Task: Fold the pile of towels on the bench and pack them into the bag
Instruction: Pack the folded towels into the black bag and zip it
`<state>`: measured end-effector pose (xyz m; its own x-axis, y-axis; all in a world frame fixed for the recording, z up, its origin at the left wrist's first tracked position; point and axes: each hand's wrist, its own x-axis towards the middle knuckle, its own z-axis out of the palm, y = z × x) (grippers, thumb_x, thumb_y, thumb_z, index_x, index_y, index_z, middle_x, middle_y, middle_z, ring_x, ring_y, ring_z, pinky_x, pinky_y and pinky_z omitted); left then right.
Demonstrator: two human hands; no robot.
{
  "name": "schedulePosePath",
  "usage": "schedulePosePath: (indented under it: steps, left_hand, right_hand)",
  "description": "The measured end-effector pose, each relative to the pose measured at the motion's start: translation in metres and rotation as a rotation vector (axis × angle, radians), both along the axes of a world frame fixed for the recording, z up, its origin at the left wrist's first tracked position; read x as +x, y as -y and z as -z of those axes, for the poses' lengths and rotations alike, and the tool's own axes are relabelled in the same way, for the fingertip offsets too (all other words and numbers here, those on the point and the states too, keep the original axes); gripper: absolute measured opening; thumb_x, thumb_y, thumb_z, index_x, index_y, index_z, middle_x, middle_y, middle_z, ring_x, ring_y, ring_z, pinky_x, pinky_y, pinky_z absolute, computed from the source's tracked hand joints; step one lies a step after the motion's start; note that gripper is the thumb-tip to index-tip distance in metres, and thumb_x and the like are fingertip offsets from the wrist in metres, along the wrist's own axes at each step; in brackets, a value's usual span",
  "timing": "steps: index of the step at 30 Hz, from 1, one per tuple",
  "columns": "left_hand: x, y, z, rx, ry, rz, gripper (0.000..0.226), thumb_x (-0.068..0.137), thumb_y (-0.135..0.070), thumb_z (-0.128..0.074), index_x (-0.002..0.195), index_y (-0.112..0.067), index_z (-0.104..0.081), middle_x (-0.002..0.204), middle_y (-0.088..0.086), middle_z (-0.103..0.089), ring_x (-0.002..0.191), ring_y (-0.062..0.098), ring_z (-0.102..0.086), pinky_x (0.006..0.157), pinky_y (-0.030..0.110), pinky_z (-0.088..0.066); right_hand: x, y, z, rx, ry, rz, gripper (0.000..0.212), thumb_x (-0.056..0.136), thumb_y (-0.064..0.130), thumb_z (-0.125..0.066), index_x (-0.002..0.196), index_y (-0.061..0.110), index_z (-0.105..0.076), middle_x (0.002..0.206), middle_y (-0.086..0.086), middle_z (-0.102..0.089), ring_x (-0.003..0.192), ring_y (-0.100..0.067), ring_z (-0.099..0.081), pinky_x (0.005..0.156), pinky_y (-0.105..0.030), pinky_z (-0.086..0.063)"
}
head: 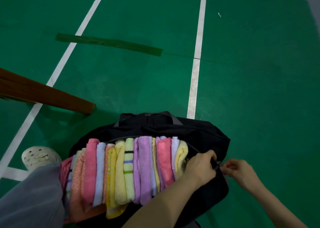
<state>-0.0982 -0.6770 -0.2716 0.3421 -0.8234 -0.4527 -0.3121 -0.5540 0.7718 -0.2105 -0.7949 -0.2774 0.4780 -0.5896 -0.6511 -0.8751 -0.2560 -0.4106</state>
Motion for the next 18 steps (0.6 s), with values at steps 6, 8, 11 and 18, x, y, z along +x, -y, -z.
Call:
schedulePosePath:
  steps: [6,8,11,18]
  left_hand:
    - [-0.002,0.012,-0.010,-0.021,0.354,0.178,0.032,0.086,-0.027,-0.063,0.108,-0.006,-0.053,0.107,0.015,-0.059,0.102,0.031,-0.053,0.068,0.035,-0.033]
    - [-0.003,0.017,-0.013,-0.049,0.439,0.209,0.027,0.090,-0.024,-0.058,0.107,-0.004,-0.052,0.107,0.016,-0.061,0.100,0.034,-0.055,0.068,0.036,-0.032]
    - [-0.004,0.018,-0.011,-0.052,0.509,0.307,0.023,0.092,-0.018,-0.052,0.108,-0.001,-0.052,0.106,0.018,-0.062,0.098,0.036,-0.058,0.070,0.038,-0.035]
    - [-0.001,0.009,0.001,0.016,0.279,0.131,0.019,0.095,-0.015,-0.045,0.105,-0.002,-0.055,0.102,0.020,-0.063,0.094,0.037,-0.059,0.073,0.041,-0.043]
  right_hand:
    - [0.017,0.003,-0.037,-0.023,-0.026,-0.229,0.027,0.080,0.013,-0.066,0.056,0.023,-0.060,0.059,-0.001,-0.060,0.057,-0.013,-0.050,0.058,-0.030,-0.038]
    - [0.024,-0.001,-0.044,-0.081,-0.029,-0.313,0.023,0.081,0.012,-0.062,0.058,0.018,-0.060,0.062,-0.006,-0.060,0.060,-0.020,-0.050,0.058,-0.031,-0.036]
    - [0.022,-0.008,-0.042,-0.125,-0.029,-0.363,0.020,0.084,0.013,-0.058,0.064,0.011,-0.056,0.059,-0.004,-0.055,0.060,-0.021,-0.048,0.055,-0.029,-0.033]
    - [0.008,-0.007,-0.037,0.085,0.235,-0.308,0.034,0.072,0.070,-0.056,0.085,0.039,-0.056,0.092,0.010,-0.061,0.090,-0.002,-0.058,0.078,-0.016,-0.044]
